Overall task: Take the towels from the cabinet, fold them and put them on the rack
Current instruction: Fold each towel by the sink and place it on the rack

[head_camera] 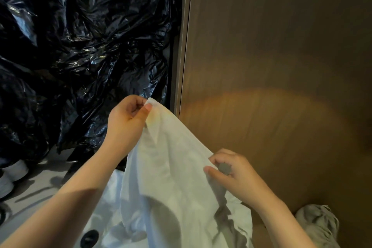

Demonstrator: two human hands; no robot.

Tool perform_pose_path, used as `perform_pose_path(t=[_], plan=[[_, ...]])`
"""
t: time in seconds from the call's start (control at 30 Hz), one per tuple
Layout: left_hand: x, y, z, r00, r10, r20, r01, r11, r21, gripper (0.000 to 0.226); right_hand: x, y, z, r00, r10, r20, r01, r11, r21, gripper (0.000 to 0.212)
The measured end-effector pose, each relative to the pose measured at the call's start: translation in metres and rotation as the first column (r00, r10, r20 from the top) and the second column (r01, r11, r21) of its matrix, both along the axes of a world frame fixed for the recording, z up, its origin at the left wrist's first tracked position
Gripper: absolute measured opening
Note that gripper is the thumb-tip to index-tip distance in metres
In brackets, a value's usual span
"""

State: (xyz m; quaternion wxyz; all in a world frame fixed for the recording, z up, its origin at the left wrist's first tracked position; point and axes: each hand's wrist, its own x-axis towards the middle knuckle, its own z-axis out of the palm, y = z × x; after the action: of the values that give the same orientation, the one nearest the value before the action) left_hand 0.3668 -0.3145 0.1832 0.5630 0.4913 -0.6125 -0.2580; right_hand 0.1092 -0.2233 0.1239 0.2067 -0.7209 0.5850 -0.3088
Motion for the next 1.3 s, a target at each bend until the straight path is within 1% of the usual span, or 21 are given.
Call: perform_pose_path(t=[0.13,0.2,0.27,0.33,0.37,0.4,0.43,0.5,0.57,0.63,0.7,0.73,0.8,0.9,0.97,1.03,1.1,1.13,1.2,1.3], plan=[[0.0,-0.004,-0.005,0.999,0.031,0.012,-0.03,1.0,-0.009,0.007,0.0,0.003,-0.009,1.0,-0.004,0.008,0.004,0.998,-0.055,0.031],[0.001,-0.006,-0.006,0.999,0.047,0.008,-0.047,0.999,-0.019,0.008,0.001,0.005,-0.009,0.999,-0.015,0.04,0.02,0.989,-0.148,0.029],[0.003,-0.007,-0.006,0.998,0.068,0.002,-0.068,0.997,-0.033,0.01,0.002,0.007,0.0,0.998,-0.024,0.059,0.04,0.96,-0.276,0.028],[0.005,-0.008,-0.004,0.995,0.096,0.005,-0.096,0.994,-0.044,0.011,0.0,0.006,0.015,0.998,-0.03,0.048,0.047,0.912,-0.406,0.024],[0.006,-0.009,-0.004,0.994,0.111,0.0,-0.111,0.993,-0.042,0.012,-0.002,0.005,0.024,0.999,-0.031,0.025,0.039,0.894,-0.445,0.022],[0.006,-0.01,-0.003,0.992,0.126,-0.011,-0.126,0.991,-0.035,0.014,-0.006,0.005,0.031,0.999,-0.035,-0.002,0.031,0.892,-0.45,0.02],[0.006,-0.011,-0.004,0.99,0.142,-0.022,-0.143,0.989,-0.026,0.015,-0.01,0.004,0.037,0.999,-0.04,-0.026,0.025,0.909,-0.415,0.022],[0.005,-0.012,-0.007,0.985,0.172,-0.024,-0.172,0.985,-0.023,0.014,-0.018,0.005,0.04,0.998,-0.032,-0.059,0.013,0.955,-0.296,0.027],[0.004,-0.013,-0.015,0.983,0.182,-0.007,-0.182,0.983,-0.025,0.012,-0.021,0.008,0.033,0.997,-0.008,-0.077,-0.006,0.983,-0.185,0.026],[0.003,-0.015,-0.022,0.983,0.185,-0.008,-0.185,0.983,-0.017,0.011,-0.021,0.01,0.019,0.99,0.005,-0.14,-0.017,0.996,-0.09,0.026],[0.004,-0.019,-0.027,0.981,0.195,-0.01,-0.195,0.981,-0.006,0.012,-0.023,0.014,0.003,0.98,0.014,-0.2,-0.013,1.0,0.007,0.035],[0.004,-0.021,-0.028,0.98,0.197,-0.004,-0.197,0.98,-0.004,0.013,-0.024,0.015,-0.003,0.981,0.016,-0.195,-0.006,0.999,0.048,0.039],[0.006,-0.025,-0.031,0.982,0.189,0.017,-0.189,0.982,-0.008,0.012,-0.028,0.019,-0.014,0.99,0.009,-0.14,0.003,0.997,0.081,0.035],[0.003,-0.03,-0.036,0.984,0.175,0.045,-0.174,0.985,-0.017,0.01,-0.032,0.021,-0.022,0.998,-0.025,-0.059,0.03,0.997,0.075,0.03],[0.003,-0.034,-0.039,0.984,0.172,0.05,-0.171,0.985,-0.017,0.009,-0.033,0.023,-0.024,0.999,-0.053,0.002,0.052,0.998,0.045,0.028],[0.005,-0.04,-0.041,0.982,0.177,0.061,-0.176,0.984,-0.016,0.009,-0.034,0.026,-0.022,0.992,-0.078,0.104,0.083,0.996,-0.041,0.018],[0.007,-0.048,-0.04,0.98,0.185,0.079,-0.183,0.983,-0.029,0.009,-0.036,0.028,-0.015,0.982,-0.096,0.163,0.123,0.978,-0.168,0.017],[0.008,-0.052,-0.038,0.977,0.193,0.089,-0.189,0.981,-0.047,0.009,-0.039,0.028,-0.009,0.983,-0.099,0.157,0.132,0.967,-0.219,0.018],[0.011,-0.059,-0.033,0.969,0.228,0.097,-0.219,0.972,-0.089,0.01,-0.048,0.023,0.007,0.991,-0.104,0.084,0.124,0.949,-0.289,0.021],[0.014,-0.069,-0.026,0.961,0.265,0.077,-0.252,0.957,-0.14,0.011,-0.068,0.012,0.033,0.986,-0.144,-0.085,0.113,0.947,-0.3,0.028]])
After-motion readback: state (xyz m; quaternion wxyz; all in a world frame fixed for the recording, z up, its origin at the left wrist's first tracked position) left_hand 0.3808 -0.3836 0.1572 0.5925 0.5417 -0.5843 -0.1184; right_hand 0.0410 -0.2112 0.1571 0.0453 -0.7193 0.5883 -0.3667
